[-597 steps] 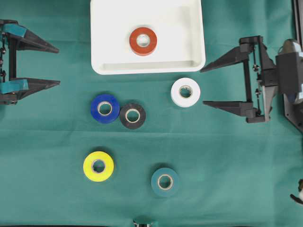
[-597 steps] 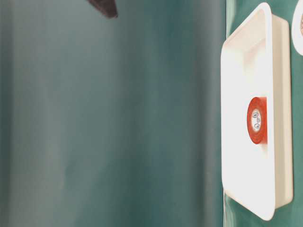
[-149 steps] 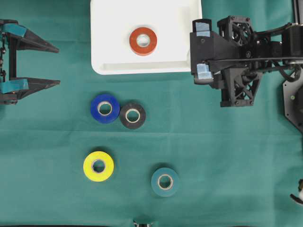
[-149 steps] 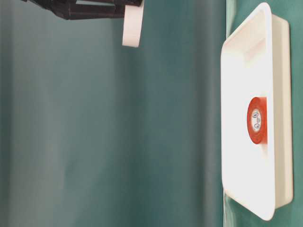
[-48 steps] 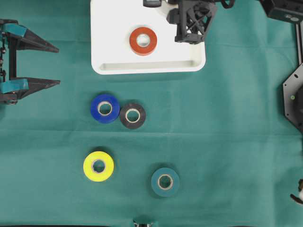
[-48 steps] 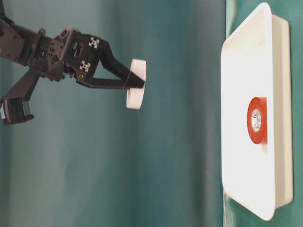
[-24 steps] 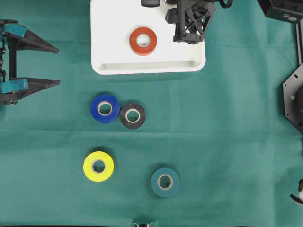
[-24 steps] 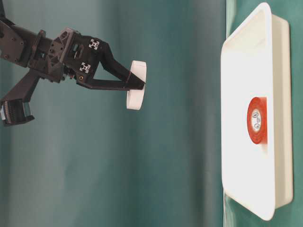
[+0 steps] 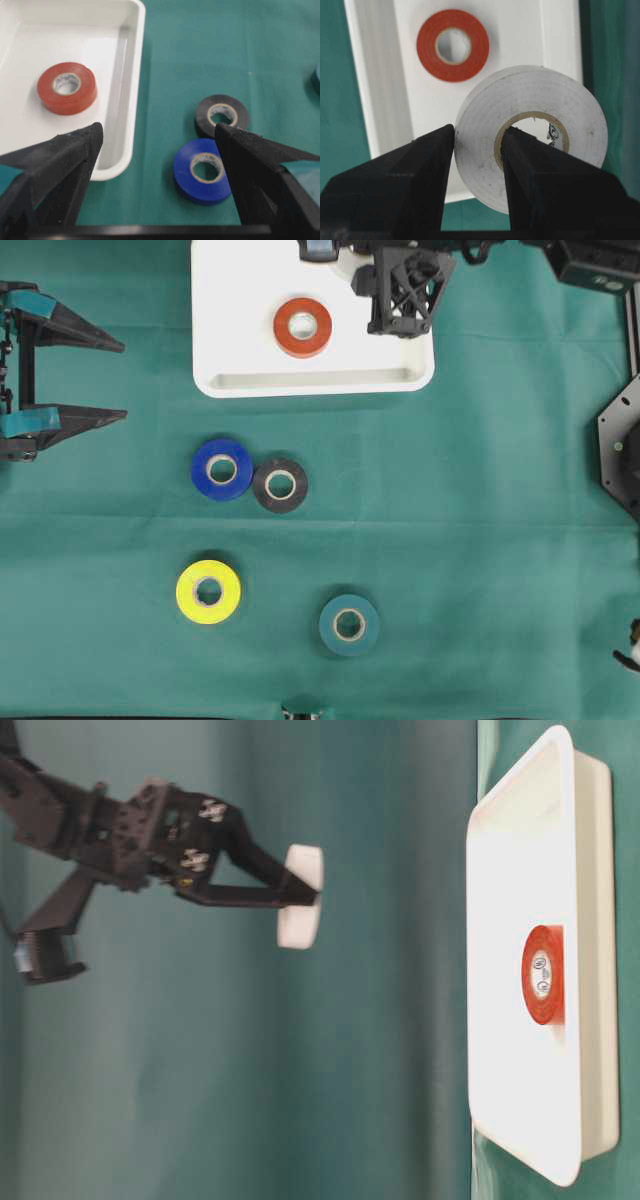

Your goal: Pick up the tape from a random location and place it into the white case.

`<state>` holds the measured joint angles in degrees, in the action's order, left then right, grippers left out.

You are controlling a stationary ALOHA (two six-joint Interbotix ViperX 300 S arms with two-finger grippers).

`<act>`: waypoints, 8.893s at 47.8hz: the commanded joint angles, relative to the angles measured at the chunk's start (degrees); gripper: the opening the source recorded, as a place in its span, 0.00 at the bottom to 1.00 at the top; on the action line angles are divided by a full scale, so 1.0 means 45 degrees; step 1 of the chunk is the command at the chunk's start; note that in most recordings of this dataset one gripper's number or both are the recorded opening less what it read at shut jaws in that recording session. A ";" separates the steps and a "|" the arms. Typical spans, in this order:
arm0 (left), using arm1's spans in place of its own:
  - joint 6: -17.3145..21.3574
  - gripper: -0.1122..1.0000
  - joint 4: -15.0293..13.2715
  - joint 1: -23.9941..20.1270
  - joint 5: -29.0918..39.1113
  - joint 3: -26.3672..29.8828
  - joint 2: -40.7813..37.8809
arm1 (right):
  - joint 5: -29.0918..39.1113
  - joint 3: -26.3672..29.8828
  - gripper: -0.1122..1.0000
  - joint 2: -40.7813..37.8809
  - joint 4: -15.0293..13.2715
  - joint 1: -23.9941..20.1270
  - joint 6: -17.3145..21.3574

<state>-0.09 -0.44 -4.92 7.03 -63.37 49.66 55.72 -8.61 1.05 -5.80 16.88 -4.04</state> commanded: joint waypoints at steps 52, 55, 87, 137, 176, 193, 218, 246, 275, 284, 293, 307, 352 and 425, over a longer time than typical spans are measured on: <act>-0.0020 0.99 -0.0020 -0.0020 -0.0098 0.0195 -0.0039 | -0.5703 -0.3750 0.40 -0.2324 0.0020 0.0684 0.0195; -0.0020 0.99 0.0000 -0.0020 -0.0098 0.0195 -0.0039 | -0.5723 -0.3750 0.40 -0.2324 0.0020 0.0684 0.0195; -0.0039 0.99 -0.0020 -0.0020 -0.0098 0.0195 -0.0039 | -0.5586 -0.3750 0.40 -0.2305 0.0020 0.0684 0.0254; -0.0020 0.99 0.0000 -0.0039 -0.0117 0.0195 -0.0039 | -0.0664 -0.1289 0.91 0.1250 -0.1211 0.0664 0.0566; -0.0020 0.99 -0.0020 -0.0020 -0.0059 0.0195 -0.0039 | -0.0703 -0.1309 0.90 0.1562 -0.1113 -0.2910 0.1934; -0.0020 0.99 -0.0020 -0.0039 -0.0039 0.0195 -0.0039 | -0.0937 -0.1367 0.90 0.1562 -0.1133 -0.3516 0.2500; -0.0020 0.99 -0.0020 -0.0020 -0.0059 0.0195 -0.0039 | -0.2910 -0.3594 0.90 0.3867 -0.1133 -0.3516 0.2441; -0.0020 0.99 -0.0020 -0.0039 -0.0137 0.0176 -0.0039 | -1.0000 -0.9922 0.90 0.8008 -0.1055 -0.3301 0.3047; -0.0020 0.99 -0.0020 0.0059 -0.0137 0.0176 -0.0020 | -1.5098 -1.2578 0.90 0.6484 -0.1035 -0.2227 0.3730; -0.0020 0.99 -0.0020 0.0078 -0.0137 0.0176 -0.0020 | -1.5078 -1.2578 0.89 0.6504 -0.1035 -0.2227 0.3730; -0.0039 0.99 -0.0020 0.0410 -0.0137 0.0176 -0.0039 | -1.5059 -1.2520 0.89 0.6504 -0.1035 -0.2227 0.3730; -0.0059 0.99 -0.0117 0.2891 -0.0527 0.0195 -0.0156 | -1.5059 -1.2363 0.89 0.6504 -0.1074 -0.2227 0.3711; -0.0195 0.98 -0.0098 0.5234 -0.1230 0.0234 -0.0488 | -1.4590 -1.2070 0.89 0.6504 -0.1074 -0.2227 0.3730; 0.0352 0.98 -0.0039 0.5586 -0.1973 0.4453 -0.5840 | -1.4238 -1.1953 0.89 0.6504 -0.1133 -0.2227 0.3613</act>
<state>1.76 -0.70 20.04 -1.58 -44.82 23.12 -8.00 -63.81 30.23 -10.81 6.86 12.30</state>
